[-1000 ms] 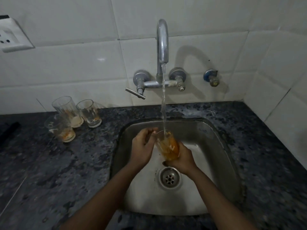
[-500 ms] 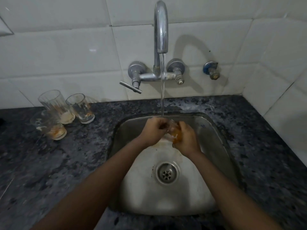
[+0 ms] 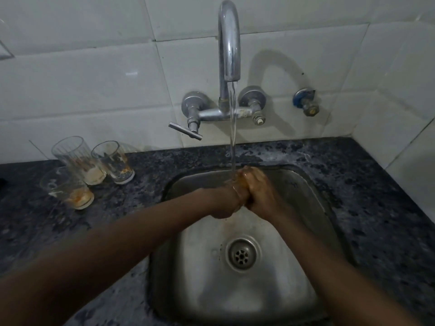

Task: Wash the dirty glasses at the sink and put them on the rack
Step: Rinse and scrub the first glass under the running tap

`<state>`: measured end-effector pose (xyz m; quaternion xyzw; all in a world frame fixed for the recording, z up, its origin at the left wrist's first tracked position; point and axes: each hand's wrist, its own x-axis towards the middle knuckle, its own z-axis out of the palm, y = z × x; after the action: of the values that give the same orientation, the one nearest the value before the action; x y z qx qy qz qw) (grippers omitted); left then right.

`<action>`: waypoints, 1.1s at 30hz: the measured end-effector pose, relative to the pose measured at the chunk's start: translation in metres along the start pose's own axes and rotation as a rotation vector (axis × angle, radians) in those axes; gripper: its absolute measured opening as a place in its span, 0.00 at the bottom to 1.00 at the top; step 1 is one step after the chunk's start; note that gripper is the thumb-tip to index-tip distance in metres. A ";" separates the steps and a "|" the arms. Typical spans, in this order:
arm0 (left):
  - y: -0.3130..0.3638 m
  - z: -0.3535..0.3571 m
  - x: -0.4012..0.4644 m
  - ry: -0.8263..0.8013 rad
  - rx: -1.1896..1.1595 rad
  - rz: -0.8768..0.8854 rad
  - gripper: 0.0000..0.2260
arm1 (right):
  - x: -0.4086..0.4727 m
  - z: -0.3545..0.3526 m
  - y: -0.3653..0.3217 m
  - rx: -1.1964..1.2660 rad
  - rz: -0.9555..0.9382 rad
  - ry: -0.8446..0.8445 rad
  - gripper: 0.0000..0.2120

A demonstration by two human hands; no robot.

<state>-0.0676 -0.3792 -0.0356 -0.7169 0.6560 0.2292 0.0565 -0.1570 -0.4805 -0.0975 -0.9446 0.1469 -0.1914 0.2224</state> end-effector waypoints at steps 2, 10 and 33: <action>-0.006 -0.004 -0.002 0.015 -0.188 0.054 0.16 | -0.001 -0.001 0.002 0.010 -0.005 -0.014 0.36; -0.030 0.026 0.000 0.119 -1.587 -0.160 0.22 | -0.008 -0.006 -0.002 -0.063 0.290 -0.228 0.31; 0.004 0.045 0.018 0.818 -1.635 -0.528 0.12 | -0.019 -0.038 -0.027 0.720 0.633 -0.559 0.23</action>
<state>-0.0819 -0.3790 -0.0819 -0.6840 0.0782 0.3284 -0.6467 -0.1850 -0.4648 -0.0589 -0.7336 0.2843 0.1048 0.6083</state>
